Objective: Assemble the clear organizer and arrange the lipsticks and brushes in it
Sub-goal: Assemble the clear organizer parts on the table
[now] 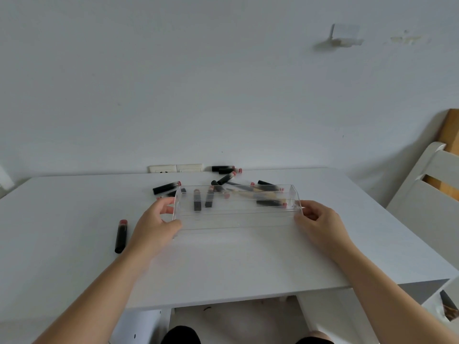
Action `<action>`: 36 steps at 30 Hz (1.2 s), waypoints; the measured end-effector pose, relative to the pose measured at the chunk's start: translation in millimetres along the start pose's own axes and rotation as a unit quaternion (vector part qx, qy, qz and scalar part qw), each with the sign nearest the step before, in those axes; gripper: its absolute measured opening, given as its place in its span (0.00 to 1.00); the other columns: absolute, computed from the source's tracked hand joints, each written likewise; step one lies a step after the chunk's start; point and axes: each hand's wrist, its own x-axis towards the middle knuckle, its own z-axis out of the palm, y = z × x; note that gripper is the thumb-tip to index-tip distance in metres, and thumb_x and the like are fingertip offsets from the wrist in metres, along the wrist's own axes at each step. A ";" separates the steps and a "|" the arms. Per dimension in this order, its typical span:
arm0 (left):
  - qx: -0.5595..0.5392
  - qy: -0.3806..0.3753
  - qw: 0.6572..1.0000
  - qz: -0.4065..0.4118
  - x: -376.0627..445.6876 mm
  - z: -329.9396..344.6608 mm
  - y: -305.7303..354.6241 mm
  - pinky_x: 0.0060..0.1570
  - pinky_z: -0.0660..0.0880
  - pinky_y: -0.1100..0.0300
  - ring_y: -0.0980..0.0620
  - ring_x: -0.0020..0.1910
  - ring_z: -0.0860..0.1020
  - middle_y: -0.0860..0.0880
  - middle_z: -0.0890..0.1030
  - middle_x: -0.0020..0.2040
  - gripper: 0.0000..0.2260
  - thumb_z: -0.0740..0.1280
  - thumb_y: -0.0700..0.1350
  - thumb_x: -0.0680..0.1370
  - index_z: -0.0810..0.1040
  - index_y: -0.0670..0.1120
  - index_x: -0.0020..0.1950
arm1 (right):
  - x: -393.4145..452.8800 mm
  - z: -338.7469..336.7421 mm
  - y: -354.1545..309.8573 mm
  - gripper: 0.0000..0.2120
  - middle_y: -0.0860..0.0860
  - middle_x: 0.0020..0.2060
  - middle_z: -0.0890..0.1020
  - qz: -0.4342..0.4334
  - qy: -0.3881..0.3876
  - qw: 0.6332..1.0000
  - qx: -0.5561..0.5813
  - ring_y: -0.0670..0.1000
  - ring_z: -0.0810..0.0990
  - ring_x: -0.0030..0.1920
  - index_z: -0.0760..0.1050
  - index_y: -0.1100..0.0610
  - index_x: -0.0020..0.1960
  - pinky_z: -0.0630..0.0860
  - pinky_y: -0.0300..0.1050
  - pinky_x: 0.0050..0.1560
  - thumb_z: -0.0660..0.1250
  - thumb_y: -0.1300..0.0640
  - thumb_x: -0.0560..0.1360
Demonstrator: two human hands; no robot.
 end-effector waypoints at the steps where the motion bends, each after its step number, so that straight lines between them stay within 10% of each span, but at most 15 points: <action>1: 0.000 0.002 1.000 -0.003 0.3 0.3 0.4 0.38 0.74 0.57 0.59 0.25 0.77 0.59 0.80 0.54 0.23 0.69 0.37 0.73 0.75 0.62 0.60 | 0.3 0.2 0.3 0.09 0.39 0.39 0.85 0.001 -0.001 1.000 0.002 0.39 0.80 0.35 0.82 0.38 0.52 0.73 0.36 0.35 0.70 0.51 0.75; 13: 0.038 0.005 0.999 -0.035 4.9 -0.6 9.9 0.28 0.64 0.81 0.57 0.29 0.79 0.57 0.79 0.49 0.21 0.73 0.38 0.73 0.74 0.59 0.59 | 11.2 -4.2 0.2 0.12 0.47 0.45 0.82 0.039 -0.081 0.996 0.010 0.47 0.81 0.38 0.76 0.45 0.53 0.74 0.42 0.37 0.73 0.57 0.74; 24: 0.028 -0.024 0.999 -0.018 2.0 -4.9 4.1 0.35 0.70 0.62 0.61 0.27 0.78 0.59 0.80 0.51 0.18 0.68 0.39 0.76 0.76 0.62 0.57 | 5.6 -1.2 4.1 0.03 0.37 0.28 0.78 0.016 -0.046 0.999 -0.002 0.39 0.73 0.25 0.79 0.42 0.49 0.67 0.29 0.25 0.66 0.49 0.80; 36: 0.056 -0.045 0.997 -0.025 3.8 -4.7 8.6 0.40 0.76 0.57 0.48 0.36 0.81 0.58 0.77 0.52 0.23 0.67 0.35 0.74 0.74 0.54 0.67 | 7.6 0.6 6.4 0.03 0.46 0.37 0.80 0.004 -0.059 0.998 -0.032 0.40 0.73 0.27 0.76 0.44 0.49 0.69 0.34 0.27 0.64 0.49 0.81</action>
